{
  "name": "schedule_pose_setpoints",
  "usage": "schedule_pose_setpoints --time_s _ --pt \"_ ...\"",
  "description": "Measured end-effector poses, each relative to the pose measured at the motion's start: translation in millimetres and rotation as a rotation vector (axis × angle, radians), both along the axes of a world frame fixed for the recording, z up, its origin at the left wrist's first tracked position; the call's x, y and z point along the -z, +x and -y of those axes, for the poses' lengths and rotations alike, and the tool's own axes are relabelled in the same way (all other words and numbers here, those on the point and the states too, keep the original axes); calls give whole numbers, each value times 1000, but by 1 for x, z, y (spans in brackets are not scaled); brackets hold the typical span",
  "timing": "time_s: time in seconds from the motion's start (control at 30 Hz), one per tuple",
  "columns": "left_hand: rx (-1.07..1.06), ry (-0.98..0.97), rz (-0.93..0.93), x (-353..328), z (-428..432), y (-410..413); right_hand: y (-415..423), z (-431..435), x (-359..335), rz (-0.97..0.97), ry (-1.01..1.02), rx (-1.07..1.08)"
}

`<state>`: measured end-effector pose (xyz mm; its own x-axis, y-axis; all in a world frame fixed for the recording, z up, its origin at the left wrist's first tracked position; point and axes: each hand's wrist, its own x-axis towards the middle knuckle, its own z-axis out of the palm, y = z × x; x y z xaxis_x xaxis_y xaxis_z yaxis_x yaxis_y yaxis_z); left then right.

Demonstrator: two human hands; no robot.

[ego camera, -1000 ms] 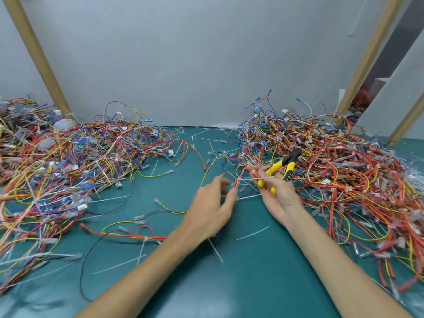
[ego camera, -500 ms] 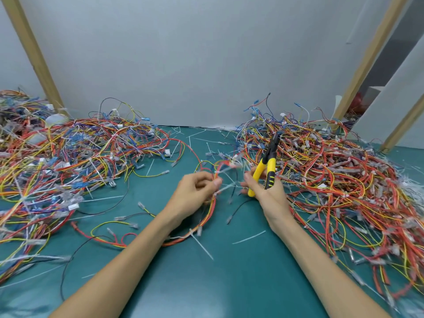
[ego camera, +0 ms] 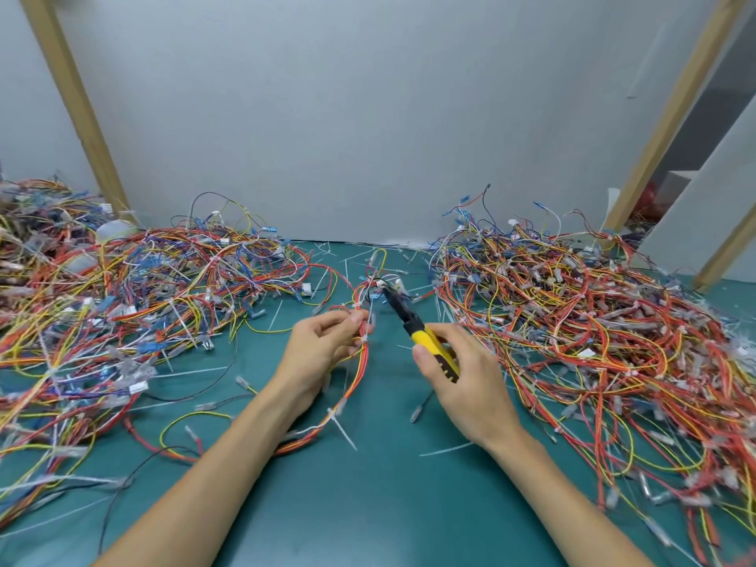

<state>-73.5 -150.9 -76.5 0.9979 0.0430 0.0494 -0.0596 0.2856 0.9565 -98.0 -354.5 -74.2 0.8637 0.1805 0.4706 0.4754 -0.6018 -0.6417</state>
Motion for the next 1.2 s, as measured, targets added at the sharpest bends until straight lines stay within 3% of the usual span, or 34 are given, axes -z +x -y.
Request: schedule_pose_setpoints --time_s 0.07,0.17,0.23,0.33,0.47,0.67,0.73,1.0,1.2 --pt "-27 -16 5 0 1 0 2 6 -1 150 -140 98" --pt "-79 2 -12 2 3 0 3 9 -2 193 -8 123" --pt "-91 30 -13 3 4 0 5 11 -5 161 73 73" --pt "-94 95 17 3 6 0 5 12 -10 114 -31 41" --pt "-161 192 61 5 9 -1 1 8 -9 -54 11 -30" --pt "-272 278 138 8 9 1 -7 -11 3 11 -323 242" --pt "-297 272 149 9 8 2 -6 -14 6 -2 -346 270" --pt "-152 233 163 8 9 -1 3 -1 3 166 -323 254" --pt "-71 253 146 7 9 -4 4 0 7 129 -299 250"
